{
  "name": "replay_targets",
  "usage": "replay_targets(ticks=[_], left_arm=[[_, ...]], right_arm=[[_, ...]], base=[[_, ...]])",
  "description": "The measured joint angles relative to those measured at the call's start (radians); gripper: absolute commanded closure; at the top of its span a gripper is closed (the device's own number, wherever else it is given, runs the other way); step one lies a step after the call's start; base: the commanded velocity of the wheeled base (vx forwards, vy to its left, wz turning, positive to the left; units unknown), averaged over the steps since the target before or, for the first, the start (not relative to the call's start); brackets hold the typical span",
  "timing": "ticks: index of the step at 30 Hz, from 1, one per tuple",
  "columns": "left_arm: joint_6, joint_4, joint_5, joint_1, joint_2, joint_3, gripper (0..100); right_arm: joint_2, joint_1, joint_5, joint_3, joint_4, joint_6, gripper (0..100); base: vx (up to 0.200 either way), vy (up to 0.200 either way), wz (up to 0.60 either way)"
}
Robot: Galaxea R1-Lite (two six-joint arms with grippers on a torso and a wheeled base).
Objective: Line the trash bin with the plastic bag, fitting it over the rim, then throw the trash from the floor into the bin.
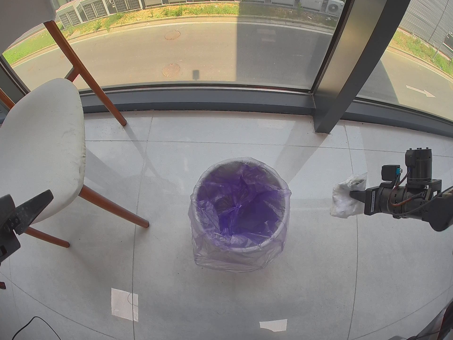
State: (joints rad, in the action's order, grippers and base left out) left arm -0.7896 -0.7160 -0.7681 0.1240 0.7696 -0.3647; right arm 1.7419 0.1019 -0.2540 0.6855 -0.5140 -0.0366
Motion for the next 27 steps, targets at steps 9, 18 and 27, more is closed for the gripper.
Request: replay_targets(ticks=[9, 18, 27], left_arm=[[0.000, 0.000, -0.009, -0.021, -0.017, -0.039, 0], [-0.003, 0.000, -0.015, -0.046, -0.023, -0.065, 0], [-0.003, 0.002, -0.016, -0.060, -0.032, -0.059, 0]], right_arm=[[-0.116, 0.256, 0.003, -0.077, -0.007, -0.004, 100], [-0.003, 0.367, 0.011, -0.008, -0.104, -0.005, 100], [0.194, 0.419, 0.045, 0.201, -0.116, -0.005, 100]], base=[[0.000, 0.000, 0.00], [0.000, 0.000, 0.00], [0.000, 0.000, 0.00]])
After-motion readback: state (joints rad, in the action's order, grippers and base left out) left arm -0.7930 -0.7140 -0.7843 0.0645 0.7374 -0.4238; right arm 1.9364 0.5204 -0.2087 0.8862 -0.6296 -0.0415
